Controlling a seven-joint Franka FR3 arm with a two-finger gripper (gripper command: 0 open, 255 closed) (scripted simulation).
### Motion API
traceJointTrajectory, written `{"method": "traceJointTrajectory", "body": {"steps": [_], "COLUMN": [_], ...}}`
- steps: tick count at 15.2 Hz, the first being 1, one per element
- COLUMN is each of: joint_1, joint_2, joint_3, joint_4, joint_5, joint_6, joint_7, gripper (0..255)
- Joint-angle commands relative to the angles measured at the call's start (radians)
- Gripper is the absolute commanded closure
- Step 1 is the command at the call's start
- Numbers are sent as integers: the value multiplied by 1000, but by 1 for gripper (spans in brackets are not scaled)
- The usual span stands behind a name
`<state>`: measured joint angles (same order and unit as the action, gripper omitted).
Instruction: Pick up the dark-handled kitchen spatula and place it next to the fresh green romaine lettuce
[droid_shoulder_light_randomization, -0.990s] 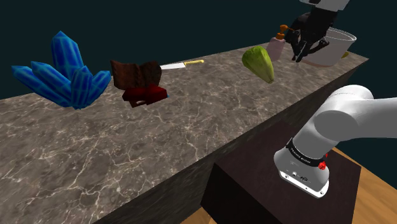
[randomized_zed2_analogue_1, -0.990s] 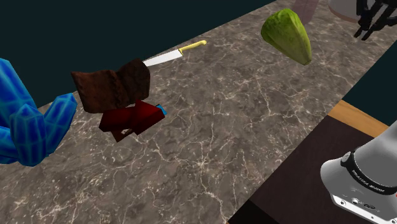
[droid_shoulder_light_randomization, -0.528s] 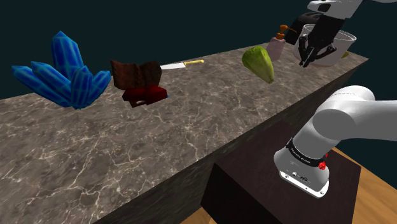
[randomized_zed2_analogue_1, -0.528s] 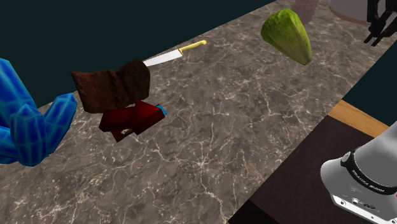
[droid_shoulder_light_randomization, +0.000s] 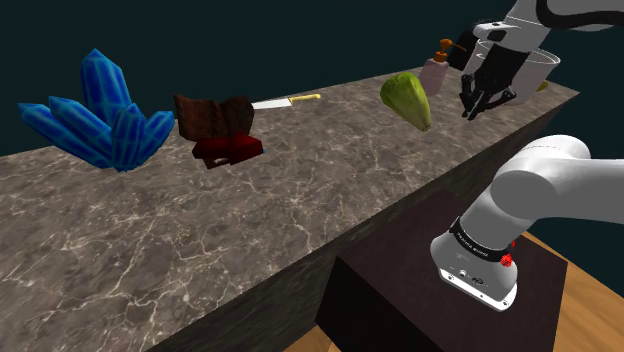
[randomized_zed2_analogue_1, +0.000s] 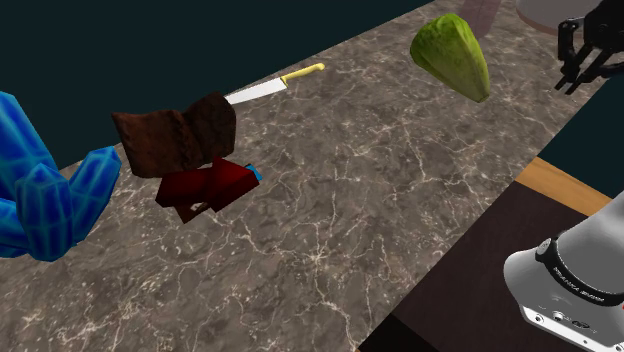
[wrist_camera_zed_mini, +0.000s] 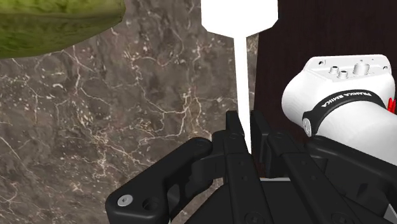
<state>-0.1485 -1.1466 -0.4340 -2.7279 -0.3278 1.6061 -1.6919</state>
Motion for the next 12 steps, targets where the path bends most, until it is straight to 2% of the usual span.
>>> {"method": "traceJointTrajectory", "body": {"steps": [1, 12], "joint_1": [-6, -43], "joint_2": [-4, -3], "joint_3": [-11, -80], "joint_4": [-28, -168], "joint_5": [-12, -81], "joint_6": [23, 160], "joint_7": [-1, -6], "gripper": [255, 255]}}
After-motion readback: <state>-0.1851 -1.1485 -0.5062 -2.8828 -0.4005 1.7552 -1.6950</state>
